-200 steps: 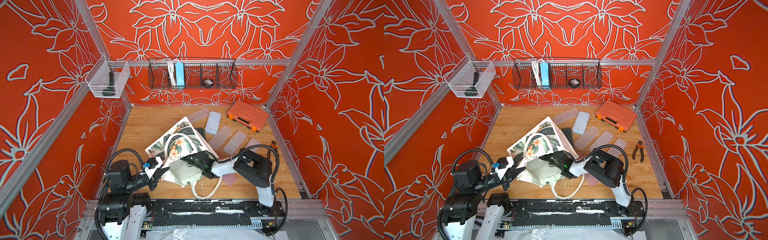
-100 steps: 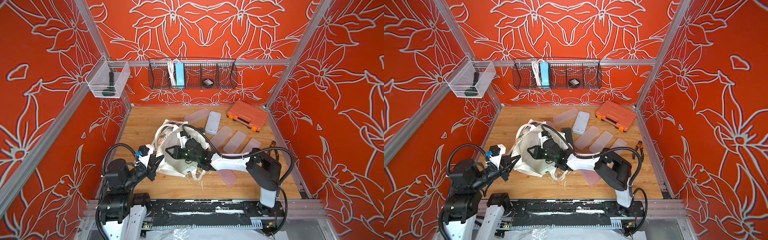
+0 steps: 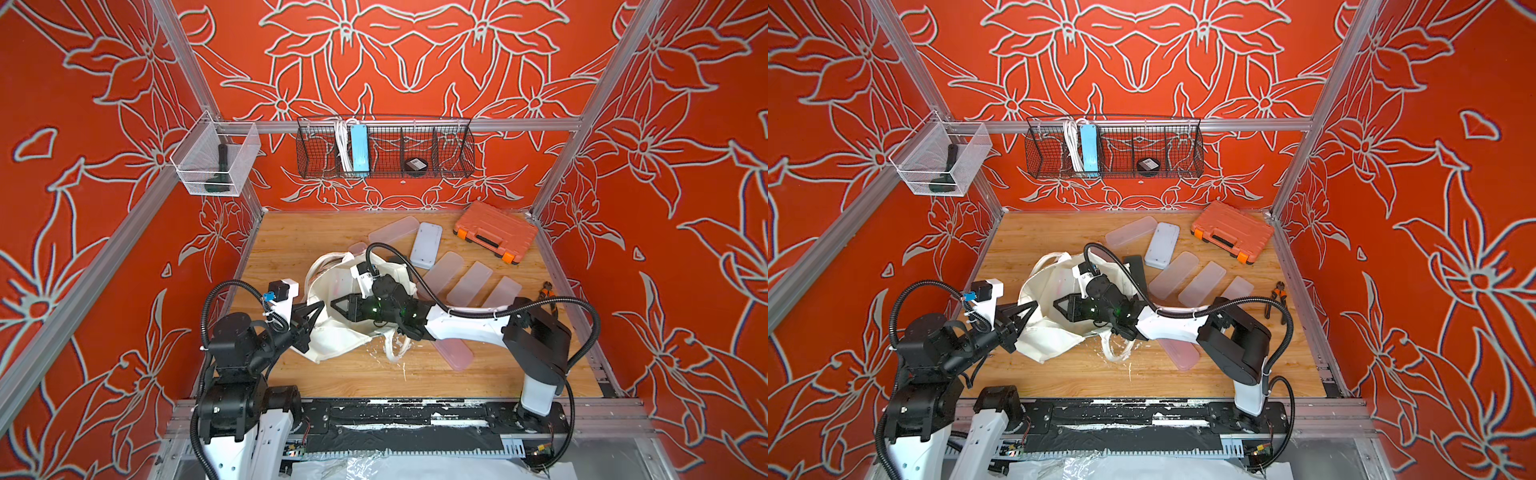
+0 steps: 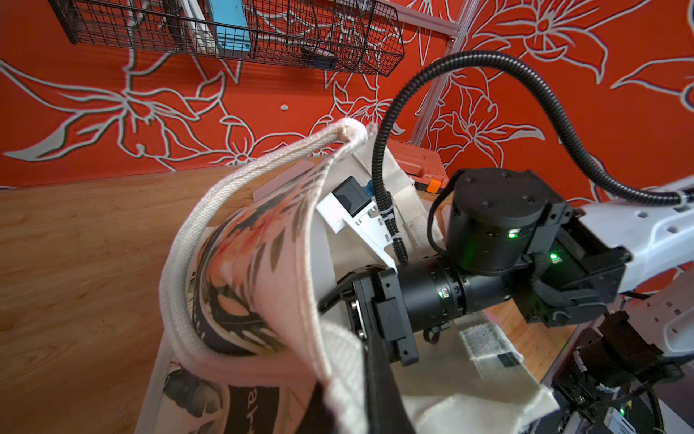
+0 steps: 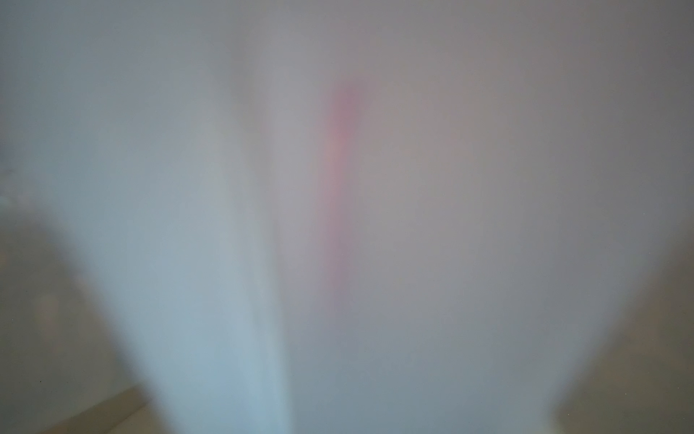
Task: Take out the pencil case from the canvas bag
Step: Pick up the pencil case from the canvas bag, then place the canvas bag at the center of the board.
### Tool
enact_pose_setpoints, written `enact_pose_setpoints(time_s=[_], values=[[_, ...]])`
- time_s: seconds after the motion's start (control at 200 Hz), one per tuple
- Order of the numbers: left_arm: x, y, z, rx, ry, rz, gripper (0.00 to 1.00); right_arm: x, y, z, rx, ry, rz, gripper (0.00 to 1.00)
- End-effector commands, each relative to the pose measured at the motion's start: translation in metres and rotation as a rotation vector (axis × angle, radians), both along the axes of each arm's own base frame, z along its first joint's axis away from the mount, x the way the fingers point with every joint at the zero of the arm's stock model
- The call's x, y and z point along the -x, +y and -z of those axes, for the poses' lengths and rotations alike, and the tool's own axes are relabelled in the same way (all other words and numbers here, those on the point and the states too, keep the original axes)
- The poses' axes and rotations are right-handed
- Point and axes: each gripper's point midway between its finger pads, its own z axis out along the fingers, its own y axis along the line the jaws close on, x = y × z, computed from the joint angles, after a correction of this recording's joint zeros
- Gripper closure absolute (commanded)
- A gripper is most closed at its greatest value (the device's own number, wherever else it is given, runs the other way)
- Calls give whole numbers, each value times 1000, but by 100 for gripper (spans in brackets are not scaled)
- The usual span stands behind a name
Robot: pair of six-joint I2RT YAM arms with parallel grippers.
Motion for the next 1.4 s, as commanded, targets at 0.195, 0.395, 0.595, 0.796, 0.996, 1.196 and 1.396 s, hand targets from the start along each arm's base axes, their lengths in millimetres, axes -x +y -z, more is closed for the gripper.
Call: enact_pose_setpoints(time_s=[0.195, 0.395, 0.595, 0.796, 0.996, 1.196, 1.396], values=[[-19, 18, -40, -11, -119, -110, 100, 14, -14, -40, 2, -89, -26, 87], [-20, 18, -45, -3, -131, -111, 100, 17, -23, -46, -10, -134, -16, 86], [-25, 22, -45, 6, -120, -139, 100, 23, -36, -70, -20, -214, -17, 86], [-32, 28, -43, 5, -110, -172, 100, 23, -51, -82, 2, -248, 16, 85], [-33, 27, -46, 37, -105, -173, 100, 23, -61, -89, 2, -277, 44, 85], [-36, 30, -46, 78, -92, -197, 100, 23, -76, -106, 26, -332, 66, 84], [-46, 48, -52, 82, -104, -304, 100, 15, -112, -121, 44, -362, 157, 81]])
